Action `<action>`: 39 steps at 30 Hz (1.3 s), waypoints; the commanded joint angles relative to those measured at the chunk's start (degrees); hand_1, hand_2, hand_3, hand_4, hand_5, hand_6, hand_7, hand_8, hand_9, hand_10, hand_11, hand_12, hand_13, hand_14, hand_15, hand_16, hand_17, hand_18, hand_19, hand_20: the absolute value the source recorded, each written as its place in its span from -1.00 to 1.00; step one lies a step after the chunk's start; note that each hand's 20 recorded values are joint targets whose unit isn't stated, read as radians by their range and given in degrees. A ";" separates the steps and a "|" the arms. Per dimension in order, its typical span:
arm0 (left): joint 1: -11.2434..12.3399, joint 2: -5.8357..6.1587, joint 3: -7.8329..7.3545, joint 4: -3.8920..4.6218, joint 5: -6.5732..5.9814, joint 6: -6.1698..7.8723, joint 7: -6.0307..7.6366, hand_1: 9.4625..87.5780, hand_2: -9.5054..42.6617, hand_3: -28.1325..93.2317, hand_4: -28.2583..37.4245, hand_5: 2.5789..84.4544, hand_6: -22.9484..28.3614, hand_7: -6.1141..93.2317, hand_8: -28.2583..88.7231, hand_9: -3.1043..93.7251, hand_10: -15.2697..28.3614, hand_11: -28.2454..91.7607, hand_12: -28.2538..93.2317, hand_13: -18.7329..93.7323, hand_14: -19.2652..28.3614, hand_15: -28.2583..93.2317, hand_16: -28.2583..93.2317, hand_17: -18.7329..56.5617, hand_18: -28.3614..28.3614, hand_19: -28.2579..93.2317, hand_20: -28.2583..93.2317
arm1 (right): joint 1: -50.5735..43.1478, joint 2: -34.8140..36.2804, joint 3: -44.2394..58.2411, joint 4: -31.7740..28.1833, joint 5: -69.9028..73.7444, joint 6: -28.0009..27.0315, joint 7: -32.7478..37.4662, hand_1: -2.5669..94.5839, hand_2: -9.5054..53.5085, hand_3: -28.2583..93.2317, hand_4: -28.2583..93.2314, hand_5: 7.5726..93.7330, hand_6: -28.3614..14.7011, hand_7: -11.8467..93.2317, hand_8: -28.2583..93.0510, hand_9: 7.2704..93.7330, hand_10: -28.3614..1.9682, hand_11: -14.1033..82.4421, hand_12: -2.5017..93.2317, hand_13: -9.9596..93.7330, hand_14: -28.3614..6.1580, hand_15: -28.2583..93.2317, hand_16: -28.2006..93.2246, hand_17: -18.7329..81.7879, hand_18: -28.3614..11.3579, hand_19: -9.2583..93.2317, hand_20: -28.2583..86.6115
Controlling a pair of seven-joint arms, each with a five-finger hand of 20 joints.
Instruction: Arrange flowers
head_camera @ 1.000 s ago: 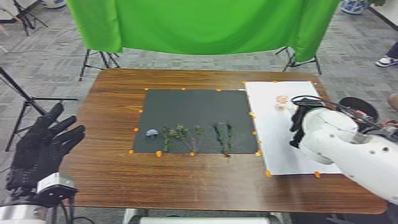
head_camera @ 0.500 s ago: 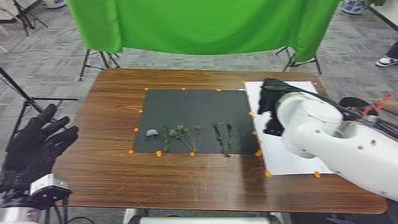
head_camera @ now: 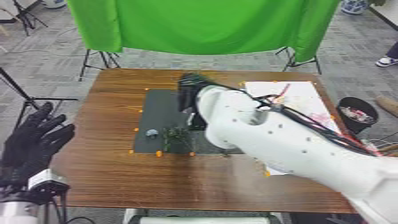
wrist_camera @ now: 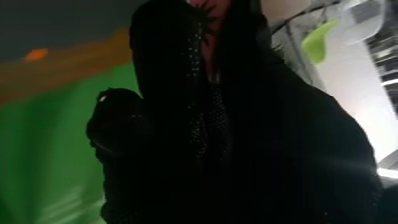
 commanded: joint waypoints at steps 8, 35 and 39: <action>-6.22 0.84 1.08 1.03 2.49 -1.95 -3.36 -0.49 -0.33 0.48 -0.78 -0.25 0.21 -0.70 -0.65 -0.38 0.57 -0.08 -0.38 -0.31 0.98 0.45 -0.77 -0.67 1.00 0.46 -0.63 | 3.33 -10.43 -4.18 7.86 11.23 5.40 2.15 0.35 -0.99 0.62 -1.00 0.52 0.34 -0.04 -0.50 0.95 0.31 -0.55 -0.35 0.82 0.52 0.26 -0.19 0.41 -0.11 1.00 -0.21; -10.68 0.49 3.40 2.29 3.90 -4.65 -5.56 -0.49 -0.32 0.48 -0.76 -0.26 0.21 -0.71 -0.65 -0.38 0.57 -0.08 -0.38 -0.32 0.97 0.45 -0.77 -0.67 1.00 0.47 -0.66 | 1.36 -11.33 0.67 10.61 17.94 -4.94 3.09 0.21 -0.77 0.67 -1.00 0.23 0.21 -0.40 -0.59 0.40 0.18 -0.47 -0.68 0.67 0.36 0.38 -0.28 0.29 -0.17 1.00 -0.20; -10.68 0.53 3.24 2.30 3.80 -4.68 -5.36 -0.49 -0.32 0.48 -0.76 -0.26 0.21 -0.71 -0.65 -0.38 0.57 -0.08 -0.38 -0.32 0.97 0.45 -0.77 -0.67 1.00 0.47 -0.67 | 1.88 -11.54 0.32 11.05 18.10 -4.90 4.24 0.18 -0.77 0.69 -1.00 0.21 0.20 -0.42 -0.62 0.38 0.14 -0.45 -0.69 0.66 0.33 0.38 -0.29 0.28 -0.20 1.00 -0.20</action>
